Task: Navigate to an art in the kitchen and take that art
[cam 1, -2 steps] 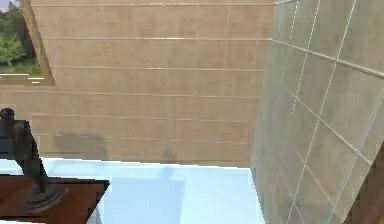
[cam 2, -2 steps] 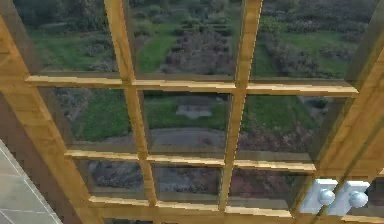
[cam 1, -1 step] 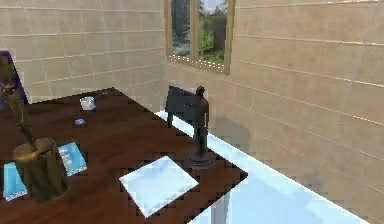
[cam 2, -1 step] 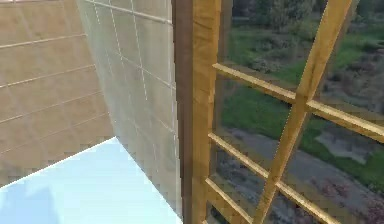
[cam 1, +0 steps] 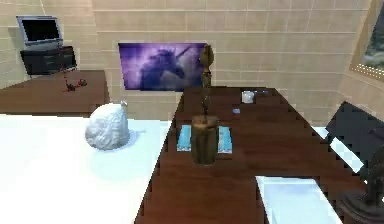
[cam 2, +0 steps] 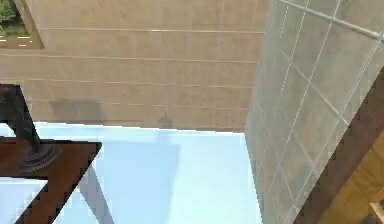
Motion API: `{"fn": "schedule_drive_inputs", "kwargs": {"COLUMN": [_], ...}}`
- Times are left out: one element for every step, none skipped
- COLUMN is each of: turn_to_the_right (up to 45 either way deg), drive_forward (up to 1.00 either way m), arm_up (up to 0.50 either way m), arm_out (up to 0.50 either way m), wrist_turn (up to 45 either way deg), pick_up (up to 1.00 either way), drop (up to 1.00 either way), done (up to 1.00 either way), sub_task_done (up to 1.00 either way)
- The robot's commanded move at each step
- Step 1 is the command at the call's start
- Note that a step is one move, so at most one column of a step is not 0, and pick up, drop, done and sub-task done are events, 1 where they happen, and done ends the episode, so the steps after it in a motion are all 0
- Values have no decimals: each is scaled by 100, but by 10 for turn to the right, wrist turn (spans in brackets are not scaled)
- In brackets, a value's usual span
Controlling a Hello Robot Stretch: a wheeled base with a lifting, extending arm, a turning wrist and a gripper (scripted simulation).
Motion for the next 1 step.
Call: {"fn": "schedule_drive_inputs", "kwargs": {"turn_to_the_right": [-390], "drive_forward": [0], "arm_up": [0], "arm_out": [0], "wrist_turn": [0], "pick_up": [0], "drop": [0], "done": [0], "sub_task_done": [0]}}
